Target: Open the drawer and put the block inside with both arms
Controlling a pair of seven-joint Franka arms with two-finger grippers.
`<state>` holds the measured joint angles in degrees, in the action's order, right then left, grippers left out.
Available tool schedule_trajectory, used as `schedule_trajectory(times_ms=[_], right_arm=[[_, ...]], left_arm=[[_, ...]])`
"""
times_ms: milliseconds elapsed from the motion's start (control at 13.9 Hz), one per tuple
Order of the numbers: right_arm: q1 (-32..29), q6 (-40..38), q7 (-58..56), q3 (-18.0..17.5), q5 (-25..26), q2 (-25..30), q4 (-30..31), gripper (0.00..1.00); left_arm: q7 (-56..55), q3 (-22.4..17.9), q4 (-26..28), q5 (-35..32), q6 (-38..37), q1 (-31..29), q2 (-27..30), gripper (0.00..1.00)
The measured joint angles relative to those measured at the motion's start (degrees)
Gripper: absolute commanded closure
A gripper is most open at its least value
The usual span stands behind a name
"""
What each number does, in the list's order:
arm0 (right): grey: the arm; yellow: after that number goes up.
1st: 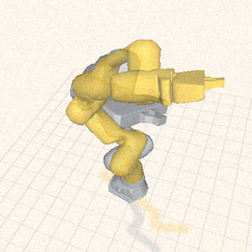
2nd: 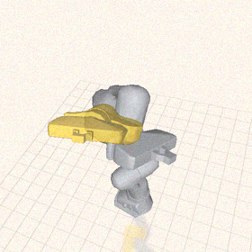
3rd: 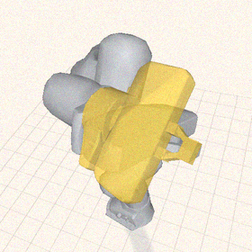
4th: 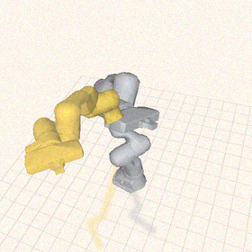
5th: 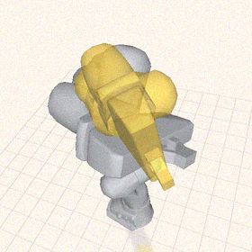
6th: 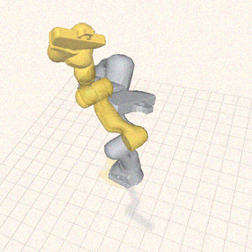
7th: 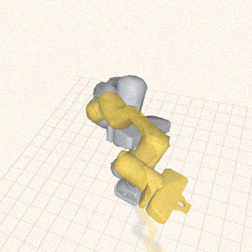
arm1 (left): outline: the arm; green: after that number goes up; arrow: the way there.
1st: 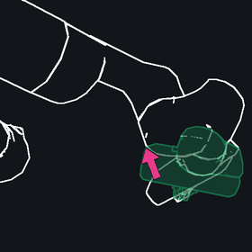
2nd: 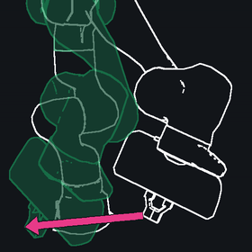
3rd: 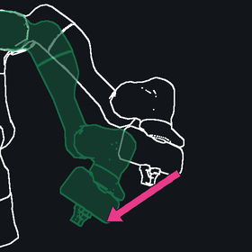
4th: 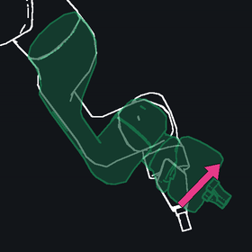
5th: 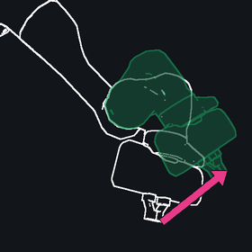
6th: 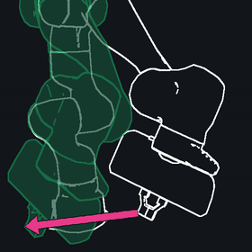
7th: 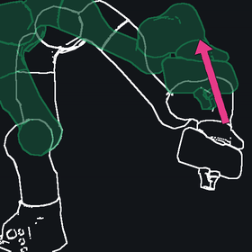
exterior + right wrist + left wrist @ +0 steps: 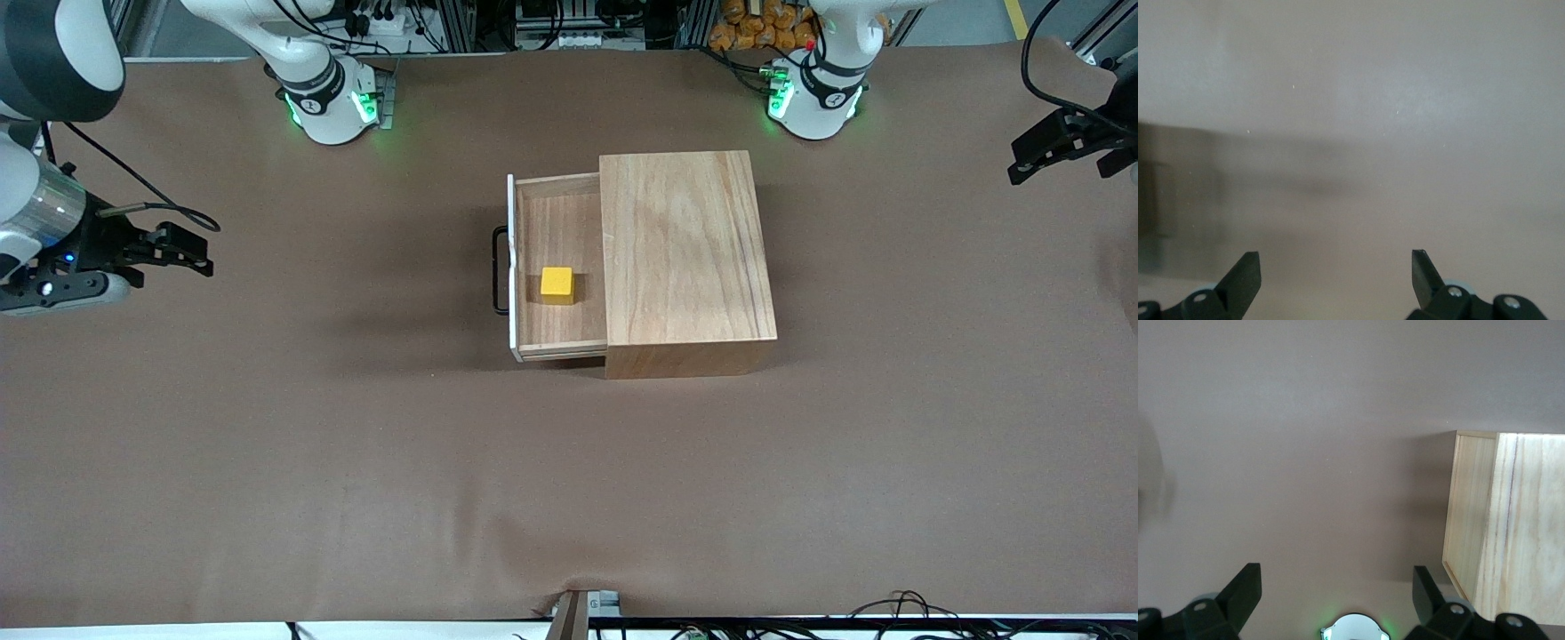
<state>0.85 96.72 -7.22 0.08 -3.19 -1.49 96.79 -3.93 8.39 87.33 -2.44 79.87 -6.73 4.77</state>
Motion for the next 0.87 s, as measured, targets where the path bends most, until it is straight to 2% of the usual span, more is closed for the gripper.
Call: schedule_trajectory(times_ms=[433,649,865], right_arm=[[-0.9,-8.8,0.0,0.0,0.0,0.0,-7.0,0.0],[-3.0,-9.7,0.0,0.0,0.0,0.0,-8.2,0.0],[-3.3,-13.9,1.1,-0.2,0.0,0.0,-9.8,0.0]], left_arm=[[0.0,0.0,-0.2,0.0,-0.2,0.0,0.1,0.0],[0.0,0.0,-0.2,0.0,-0.2,0.0,0.1,0.0],[0.0,0.0,-0.2,0.0,-0.2,0.0,0.1,0.0]])
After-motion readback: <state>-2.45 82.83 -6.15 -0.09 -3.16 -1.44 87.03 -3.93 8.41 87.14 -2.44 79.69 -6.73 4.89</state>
